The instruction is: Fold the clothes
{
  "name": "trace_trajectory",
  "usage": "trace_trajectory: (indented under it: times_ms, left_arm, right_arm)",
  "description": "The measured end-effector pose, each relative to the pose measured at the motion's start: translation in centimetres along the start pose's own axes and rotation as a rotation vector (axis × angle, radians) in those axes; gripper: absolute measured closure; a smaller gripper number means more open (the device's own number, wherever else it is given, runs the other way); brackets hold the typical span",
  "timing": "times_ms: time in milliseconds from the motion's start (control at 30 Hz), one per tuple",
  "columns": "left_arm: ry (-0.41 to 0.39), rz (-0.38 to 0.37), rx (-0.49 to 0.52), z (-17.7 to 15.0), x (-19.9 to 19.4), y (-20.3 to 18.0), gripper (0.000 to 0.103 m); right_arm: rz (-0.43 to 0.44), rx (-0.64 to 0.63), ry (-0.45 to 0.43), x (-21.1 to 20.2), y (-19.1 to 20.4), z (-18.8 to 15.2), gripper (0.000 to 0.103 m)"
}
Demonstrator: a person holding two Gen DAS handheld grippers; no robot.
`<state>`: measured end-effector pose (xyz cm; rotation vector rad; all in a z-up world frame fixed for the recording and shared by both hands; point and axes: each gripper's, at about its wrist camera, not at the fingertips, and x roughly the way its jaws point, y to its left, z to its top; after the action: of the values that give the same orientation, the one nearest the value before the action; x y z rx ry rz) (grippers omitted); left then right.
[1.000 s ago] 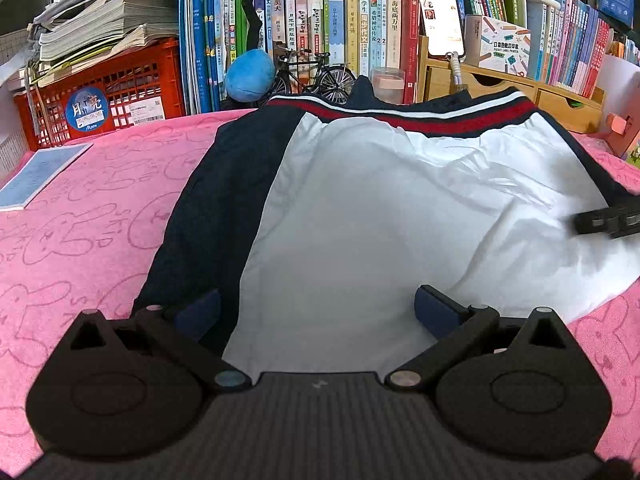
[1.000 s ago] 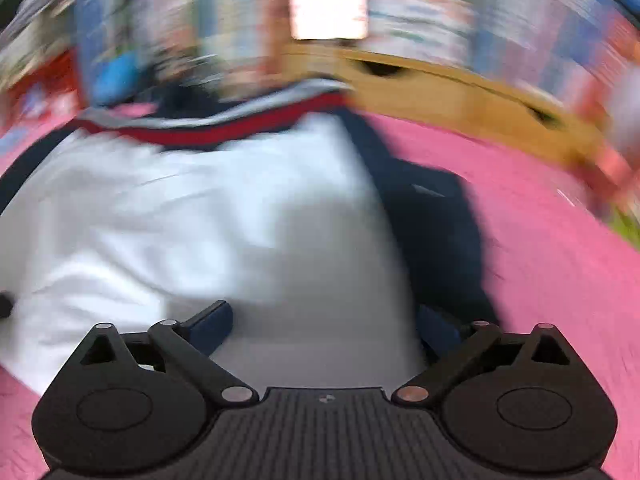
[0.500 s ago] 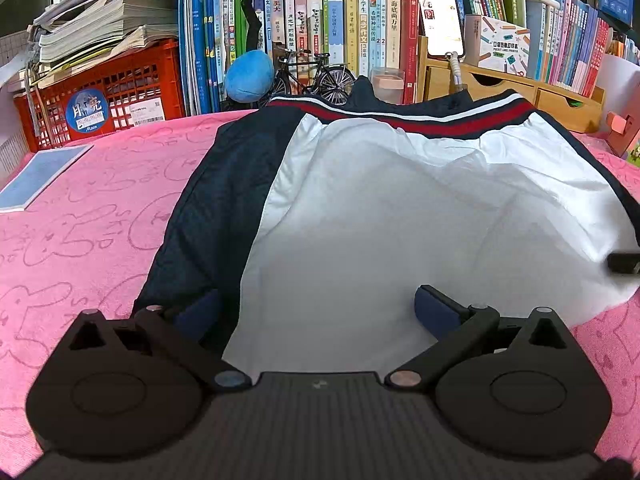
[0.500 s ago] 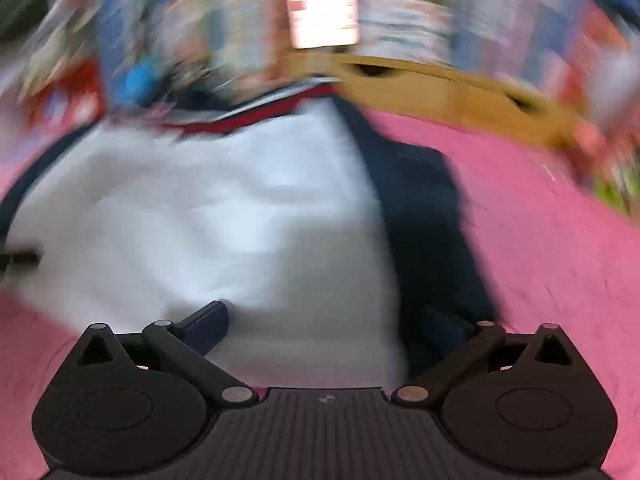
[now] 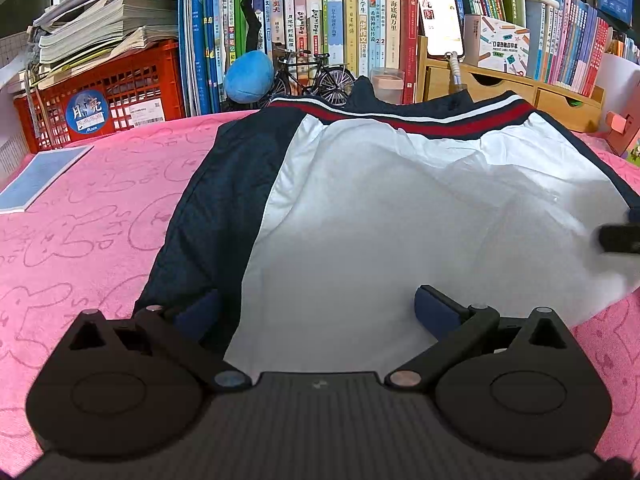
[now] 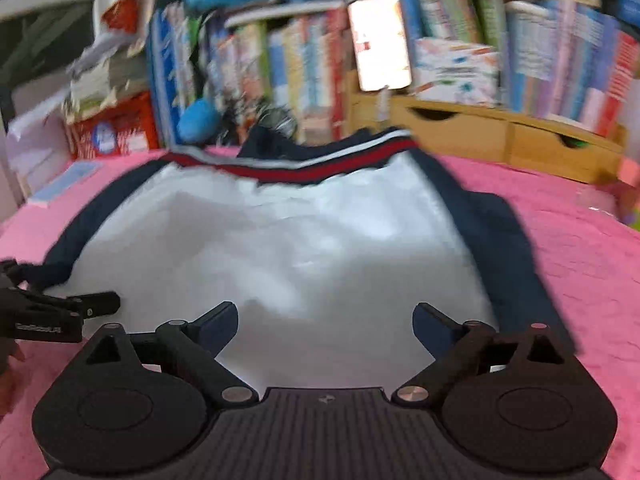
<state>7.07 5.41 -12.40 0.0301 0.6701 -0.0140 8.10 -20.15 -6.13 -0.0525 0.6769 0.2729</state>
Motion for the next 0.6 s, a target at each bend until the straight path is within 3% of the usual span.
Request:
trace_trajectory:
  times_ms: [167, 233, 300, 400, 533, 600]
  left_arm:
    - [-0.004, 0.029, -0.031, -0.1, -1.1, 0.1, 0.000]
    - [-0.049, -0.088, -0.018, 1.2, -2.3, 0.1, 0.000]
    - [-0.115, -0.146, 0.037, 3.5, -2.7, -0.2, 0.000]
    - [-0.112, -0.067, 0.148, 7.2, 0.2, -1.5, 0.000]
    - [0.023, 0.079, 0.199, 10.1, 7.7, -1.3, 0.000]
    - [0.068, 0.059, 0.106, 10.3, 10.0, 0.8, 0.000]
  right_arm:
    - [-0.057, -0.037, 0.017, 2.1, 0.6, -0.9, 0.000]
    - [-0.063, 0.005, 0.016, 2.1, -0.1, -1.0, 0.000]
    - [-0.068, 0.047, 0.015, 2.1, -0.8, -1.1, 0.000]
    - [-0.097, 0.049, 0.017, 2.3, -0.6, -1.1, 0.000]
    - [-0.089, 0.073, 0.008, 2.2, -1.1, -1.2, 0.000]
    - [-0.090, 0.078, 0.006, 2.2, -1.2, -1.2, 0.000]
